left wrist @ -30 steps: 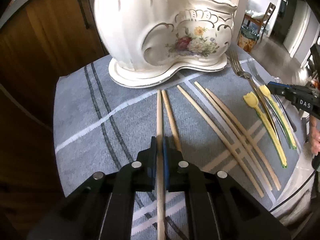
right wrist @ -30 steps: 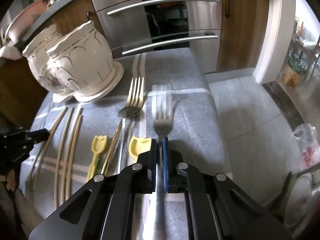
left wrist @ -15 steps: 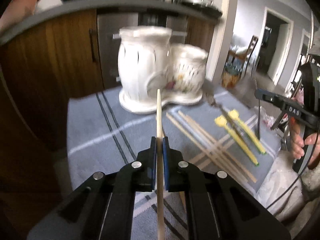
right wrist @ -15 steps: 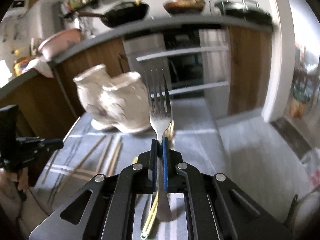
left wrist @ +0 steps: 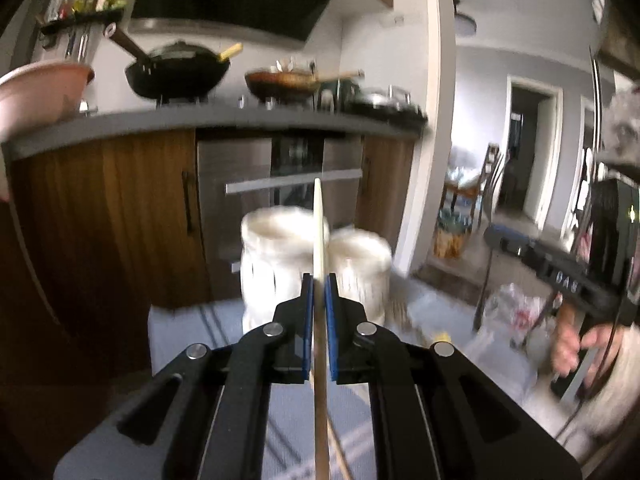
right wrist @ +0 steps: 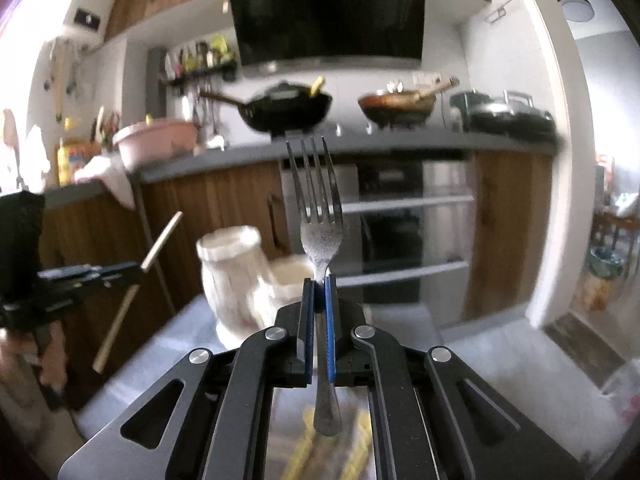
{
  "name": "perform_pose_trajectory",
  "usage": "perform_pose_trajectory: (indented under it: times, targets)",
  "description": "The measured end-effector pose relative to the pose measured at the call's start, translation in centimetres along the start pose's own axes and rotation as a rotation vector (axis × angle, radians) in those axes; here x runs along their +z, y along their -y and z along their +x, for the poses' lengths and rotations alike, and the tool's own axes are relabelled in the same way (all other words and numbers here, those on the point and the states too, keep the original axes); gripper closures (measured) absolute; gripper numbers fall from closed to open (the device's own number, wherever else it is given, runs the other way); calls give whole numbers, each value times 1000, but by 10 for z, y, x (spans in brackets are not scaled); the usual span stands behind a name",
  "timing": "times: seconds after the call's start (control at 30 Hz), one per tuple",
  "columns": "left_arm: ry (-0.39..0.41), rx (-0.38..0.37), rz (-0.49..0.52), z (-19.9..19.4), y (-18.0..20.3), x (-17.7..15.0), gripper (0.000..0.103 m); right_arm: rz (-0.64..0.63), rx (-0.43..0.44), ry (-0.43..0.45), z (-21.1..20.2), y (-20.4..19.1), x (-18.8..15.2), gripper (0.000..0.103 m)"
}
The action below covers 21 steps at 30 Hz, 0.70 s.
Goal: Organize utensils
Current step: 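Drop the chopstick into the tall cup with left tool while right drops fork in short cup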
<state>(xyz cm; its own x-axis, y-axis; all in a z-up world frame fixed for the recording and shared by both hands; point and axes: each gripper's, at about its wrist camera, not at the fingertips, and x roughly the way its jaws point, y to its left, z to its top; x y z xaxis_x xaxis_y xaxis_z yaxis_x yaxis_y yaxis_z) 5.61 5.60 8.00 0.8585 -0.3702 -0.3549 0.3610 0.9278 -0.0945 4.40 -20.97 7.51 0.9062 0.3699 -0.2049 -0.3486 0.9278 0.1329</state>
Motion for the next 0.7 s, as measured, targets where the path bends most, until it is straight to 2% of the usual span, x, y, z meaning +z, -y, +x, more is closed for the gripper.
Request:
perform_pose_trajectory:
  times: [0.2,0.33,0.4,0.5,0.63,0.7]
  targets:
    - [129,16,-34,30,-11,66,97,79,29,80,44,-1,36,97]
    - [186,35,-76,57,-20,94,97,131,35,107,72,4,40,97]
    - [203,76,-69,72,-21,106,97,133,30,107,86,4,41,97]
    - [198,125,-61,95,-22,110,97,151,51,100,101,5,37,97]
    - [175,193,-31,116,-27,98,97,165,53,44,116,12,26,97]
    - [151,199,-21,120,-30,89,97,174,51,8,123,18,20,97]
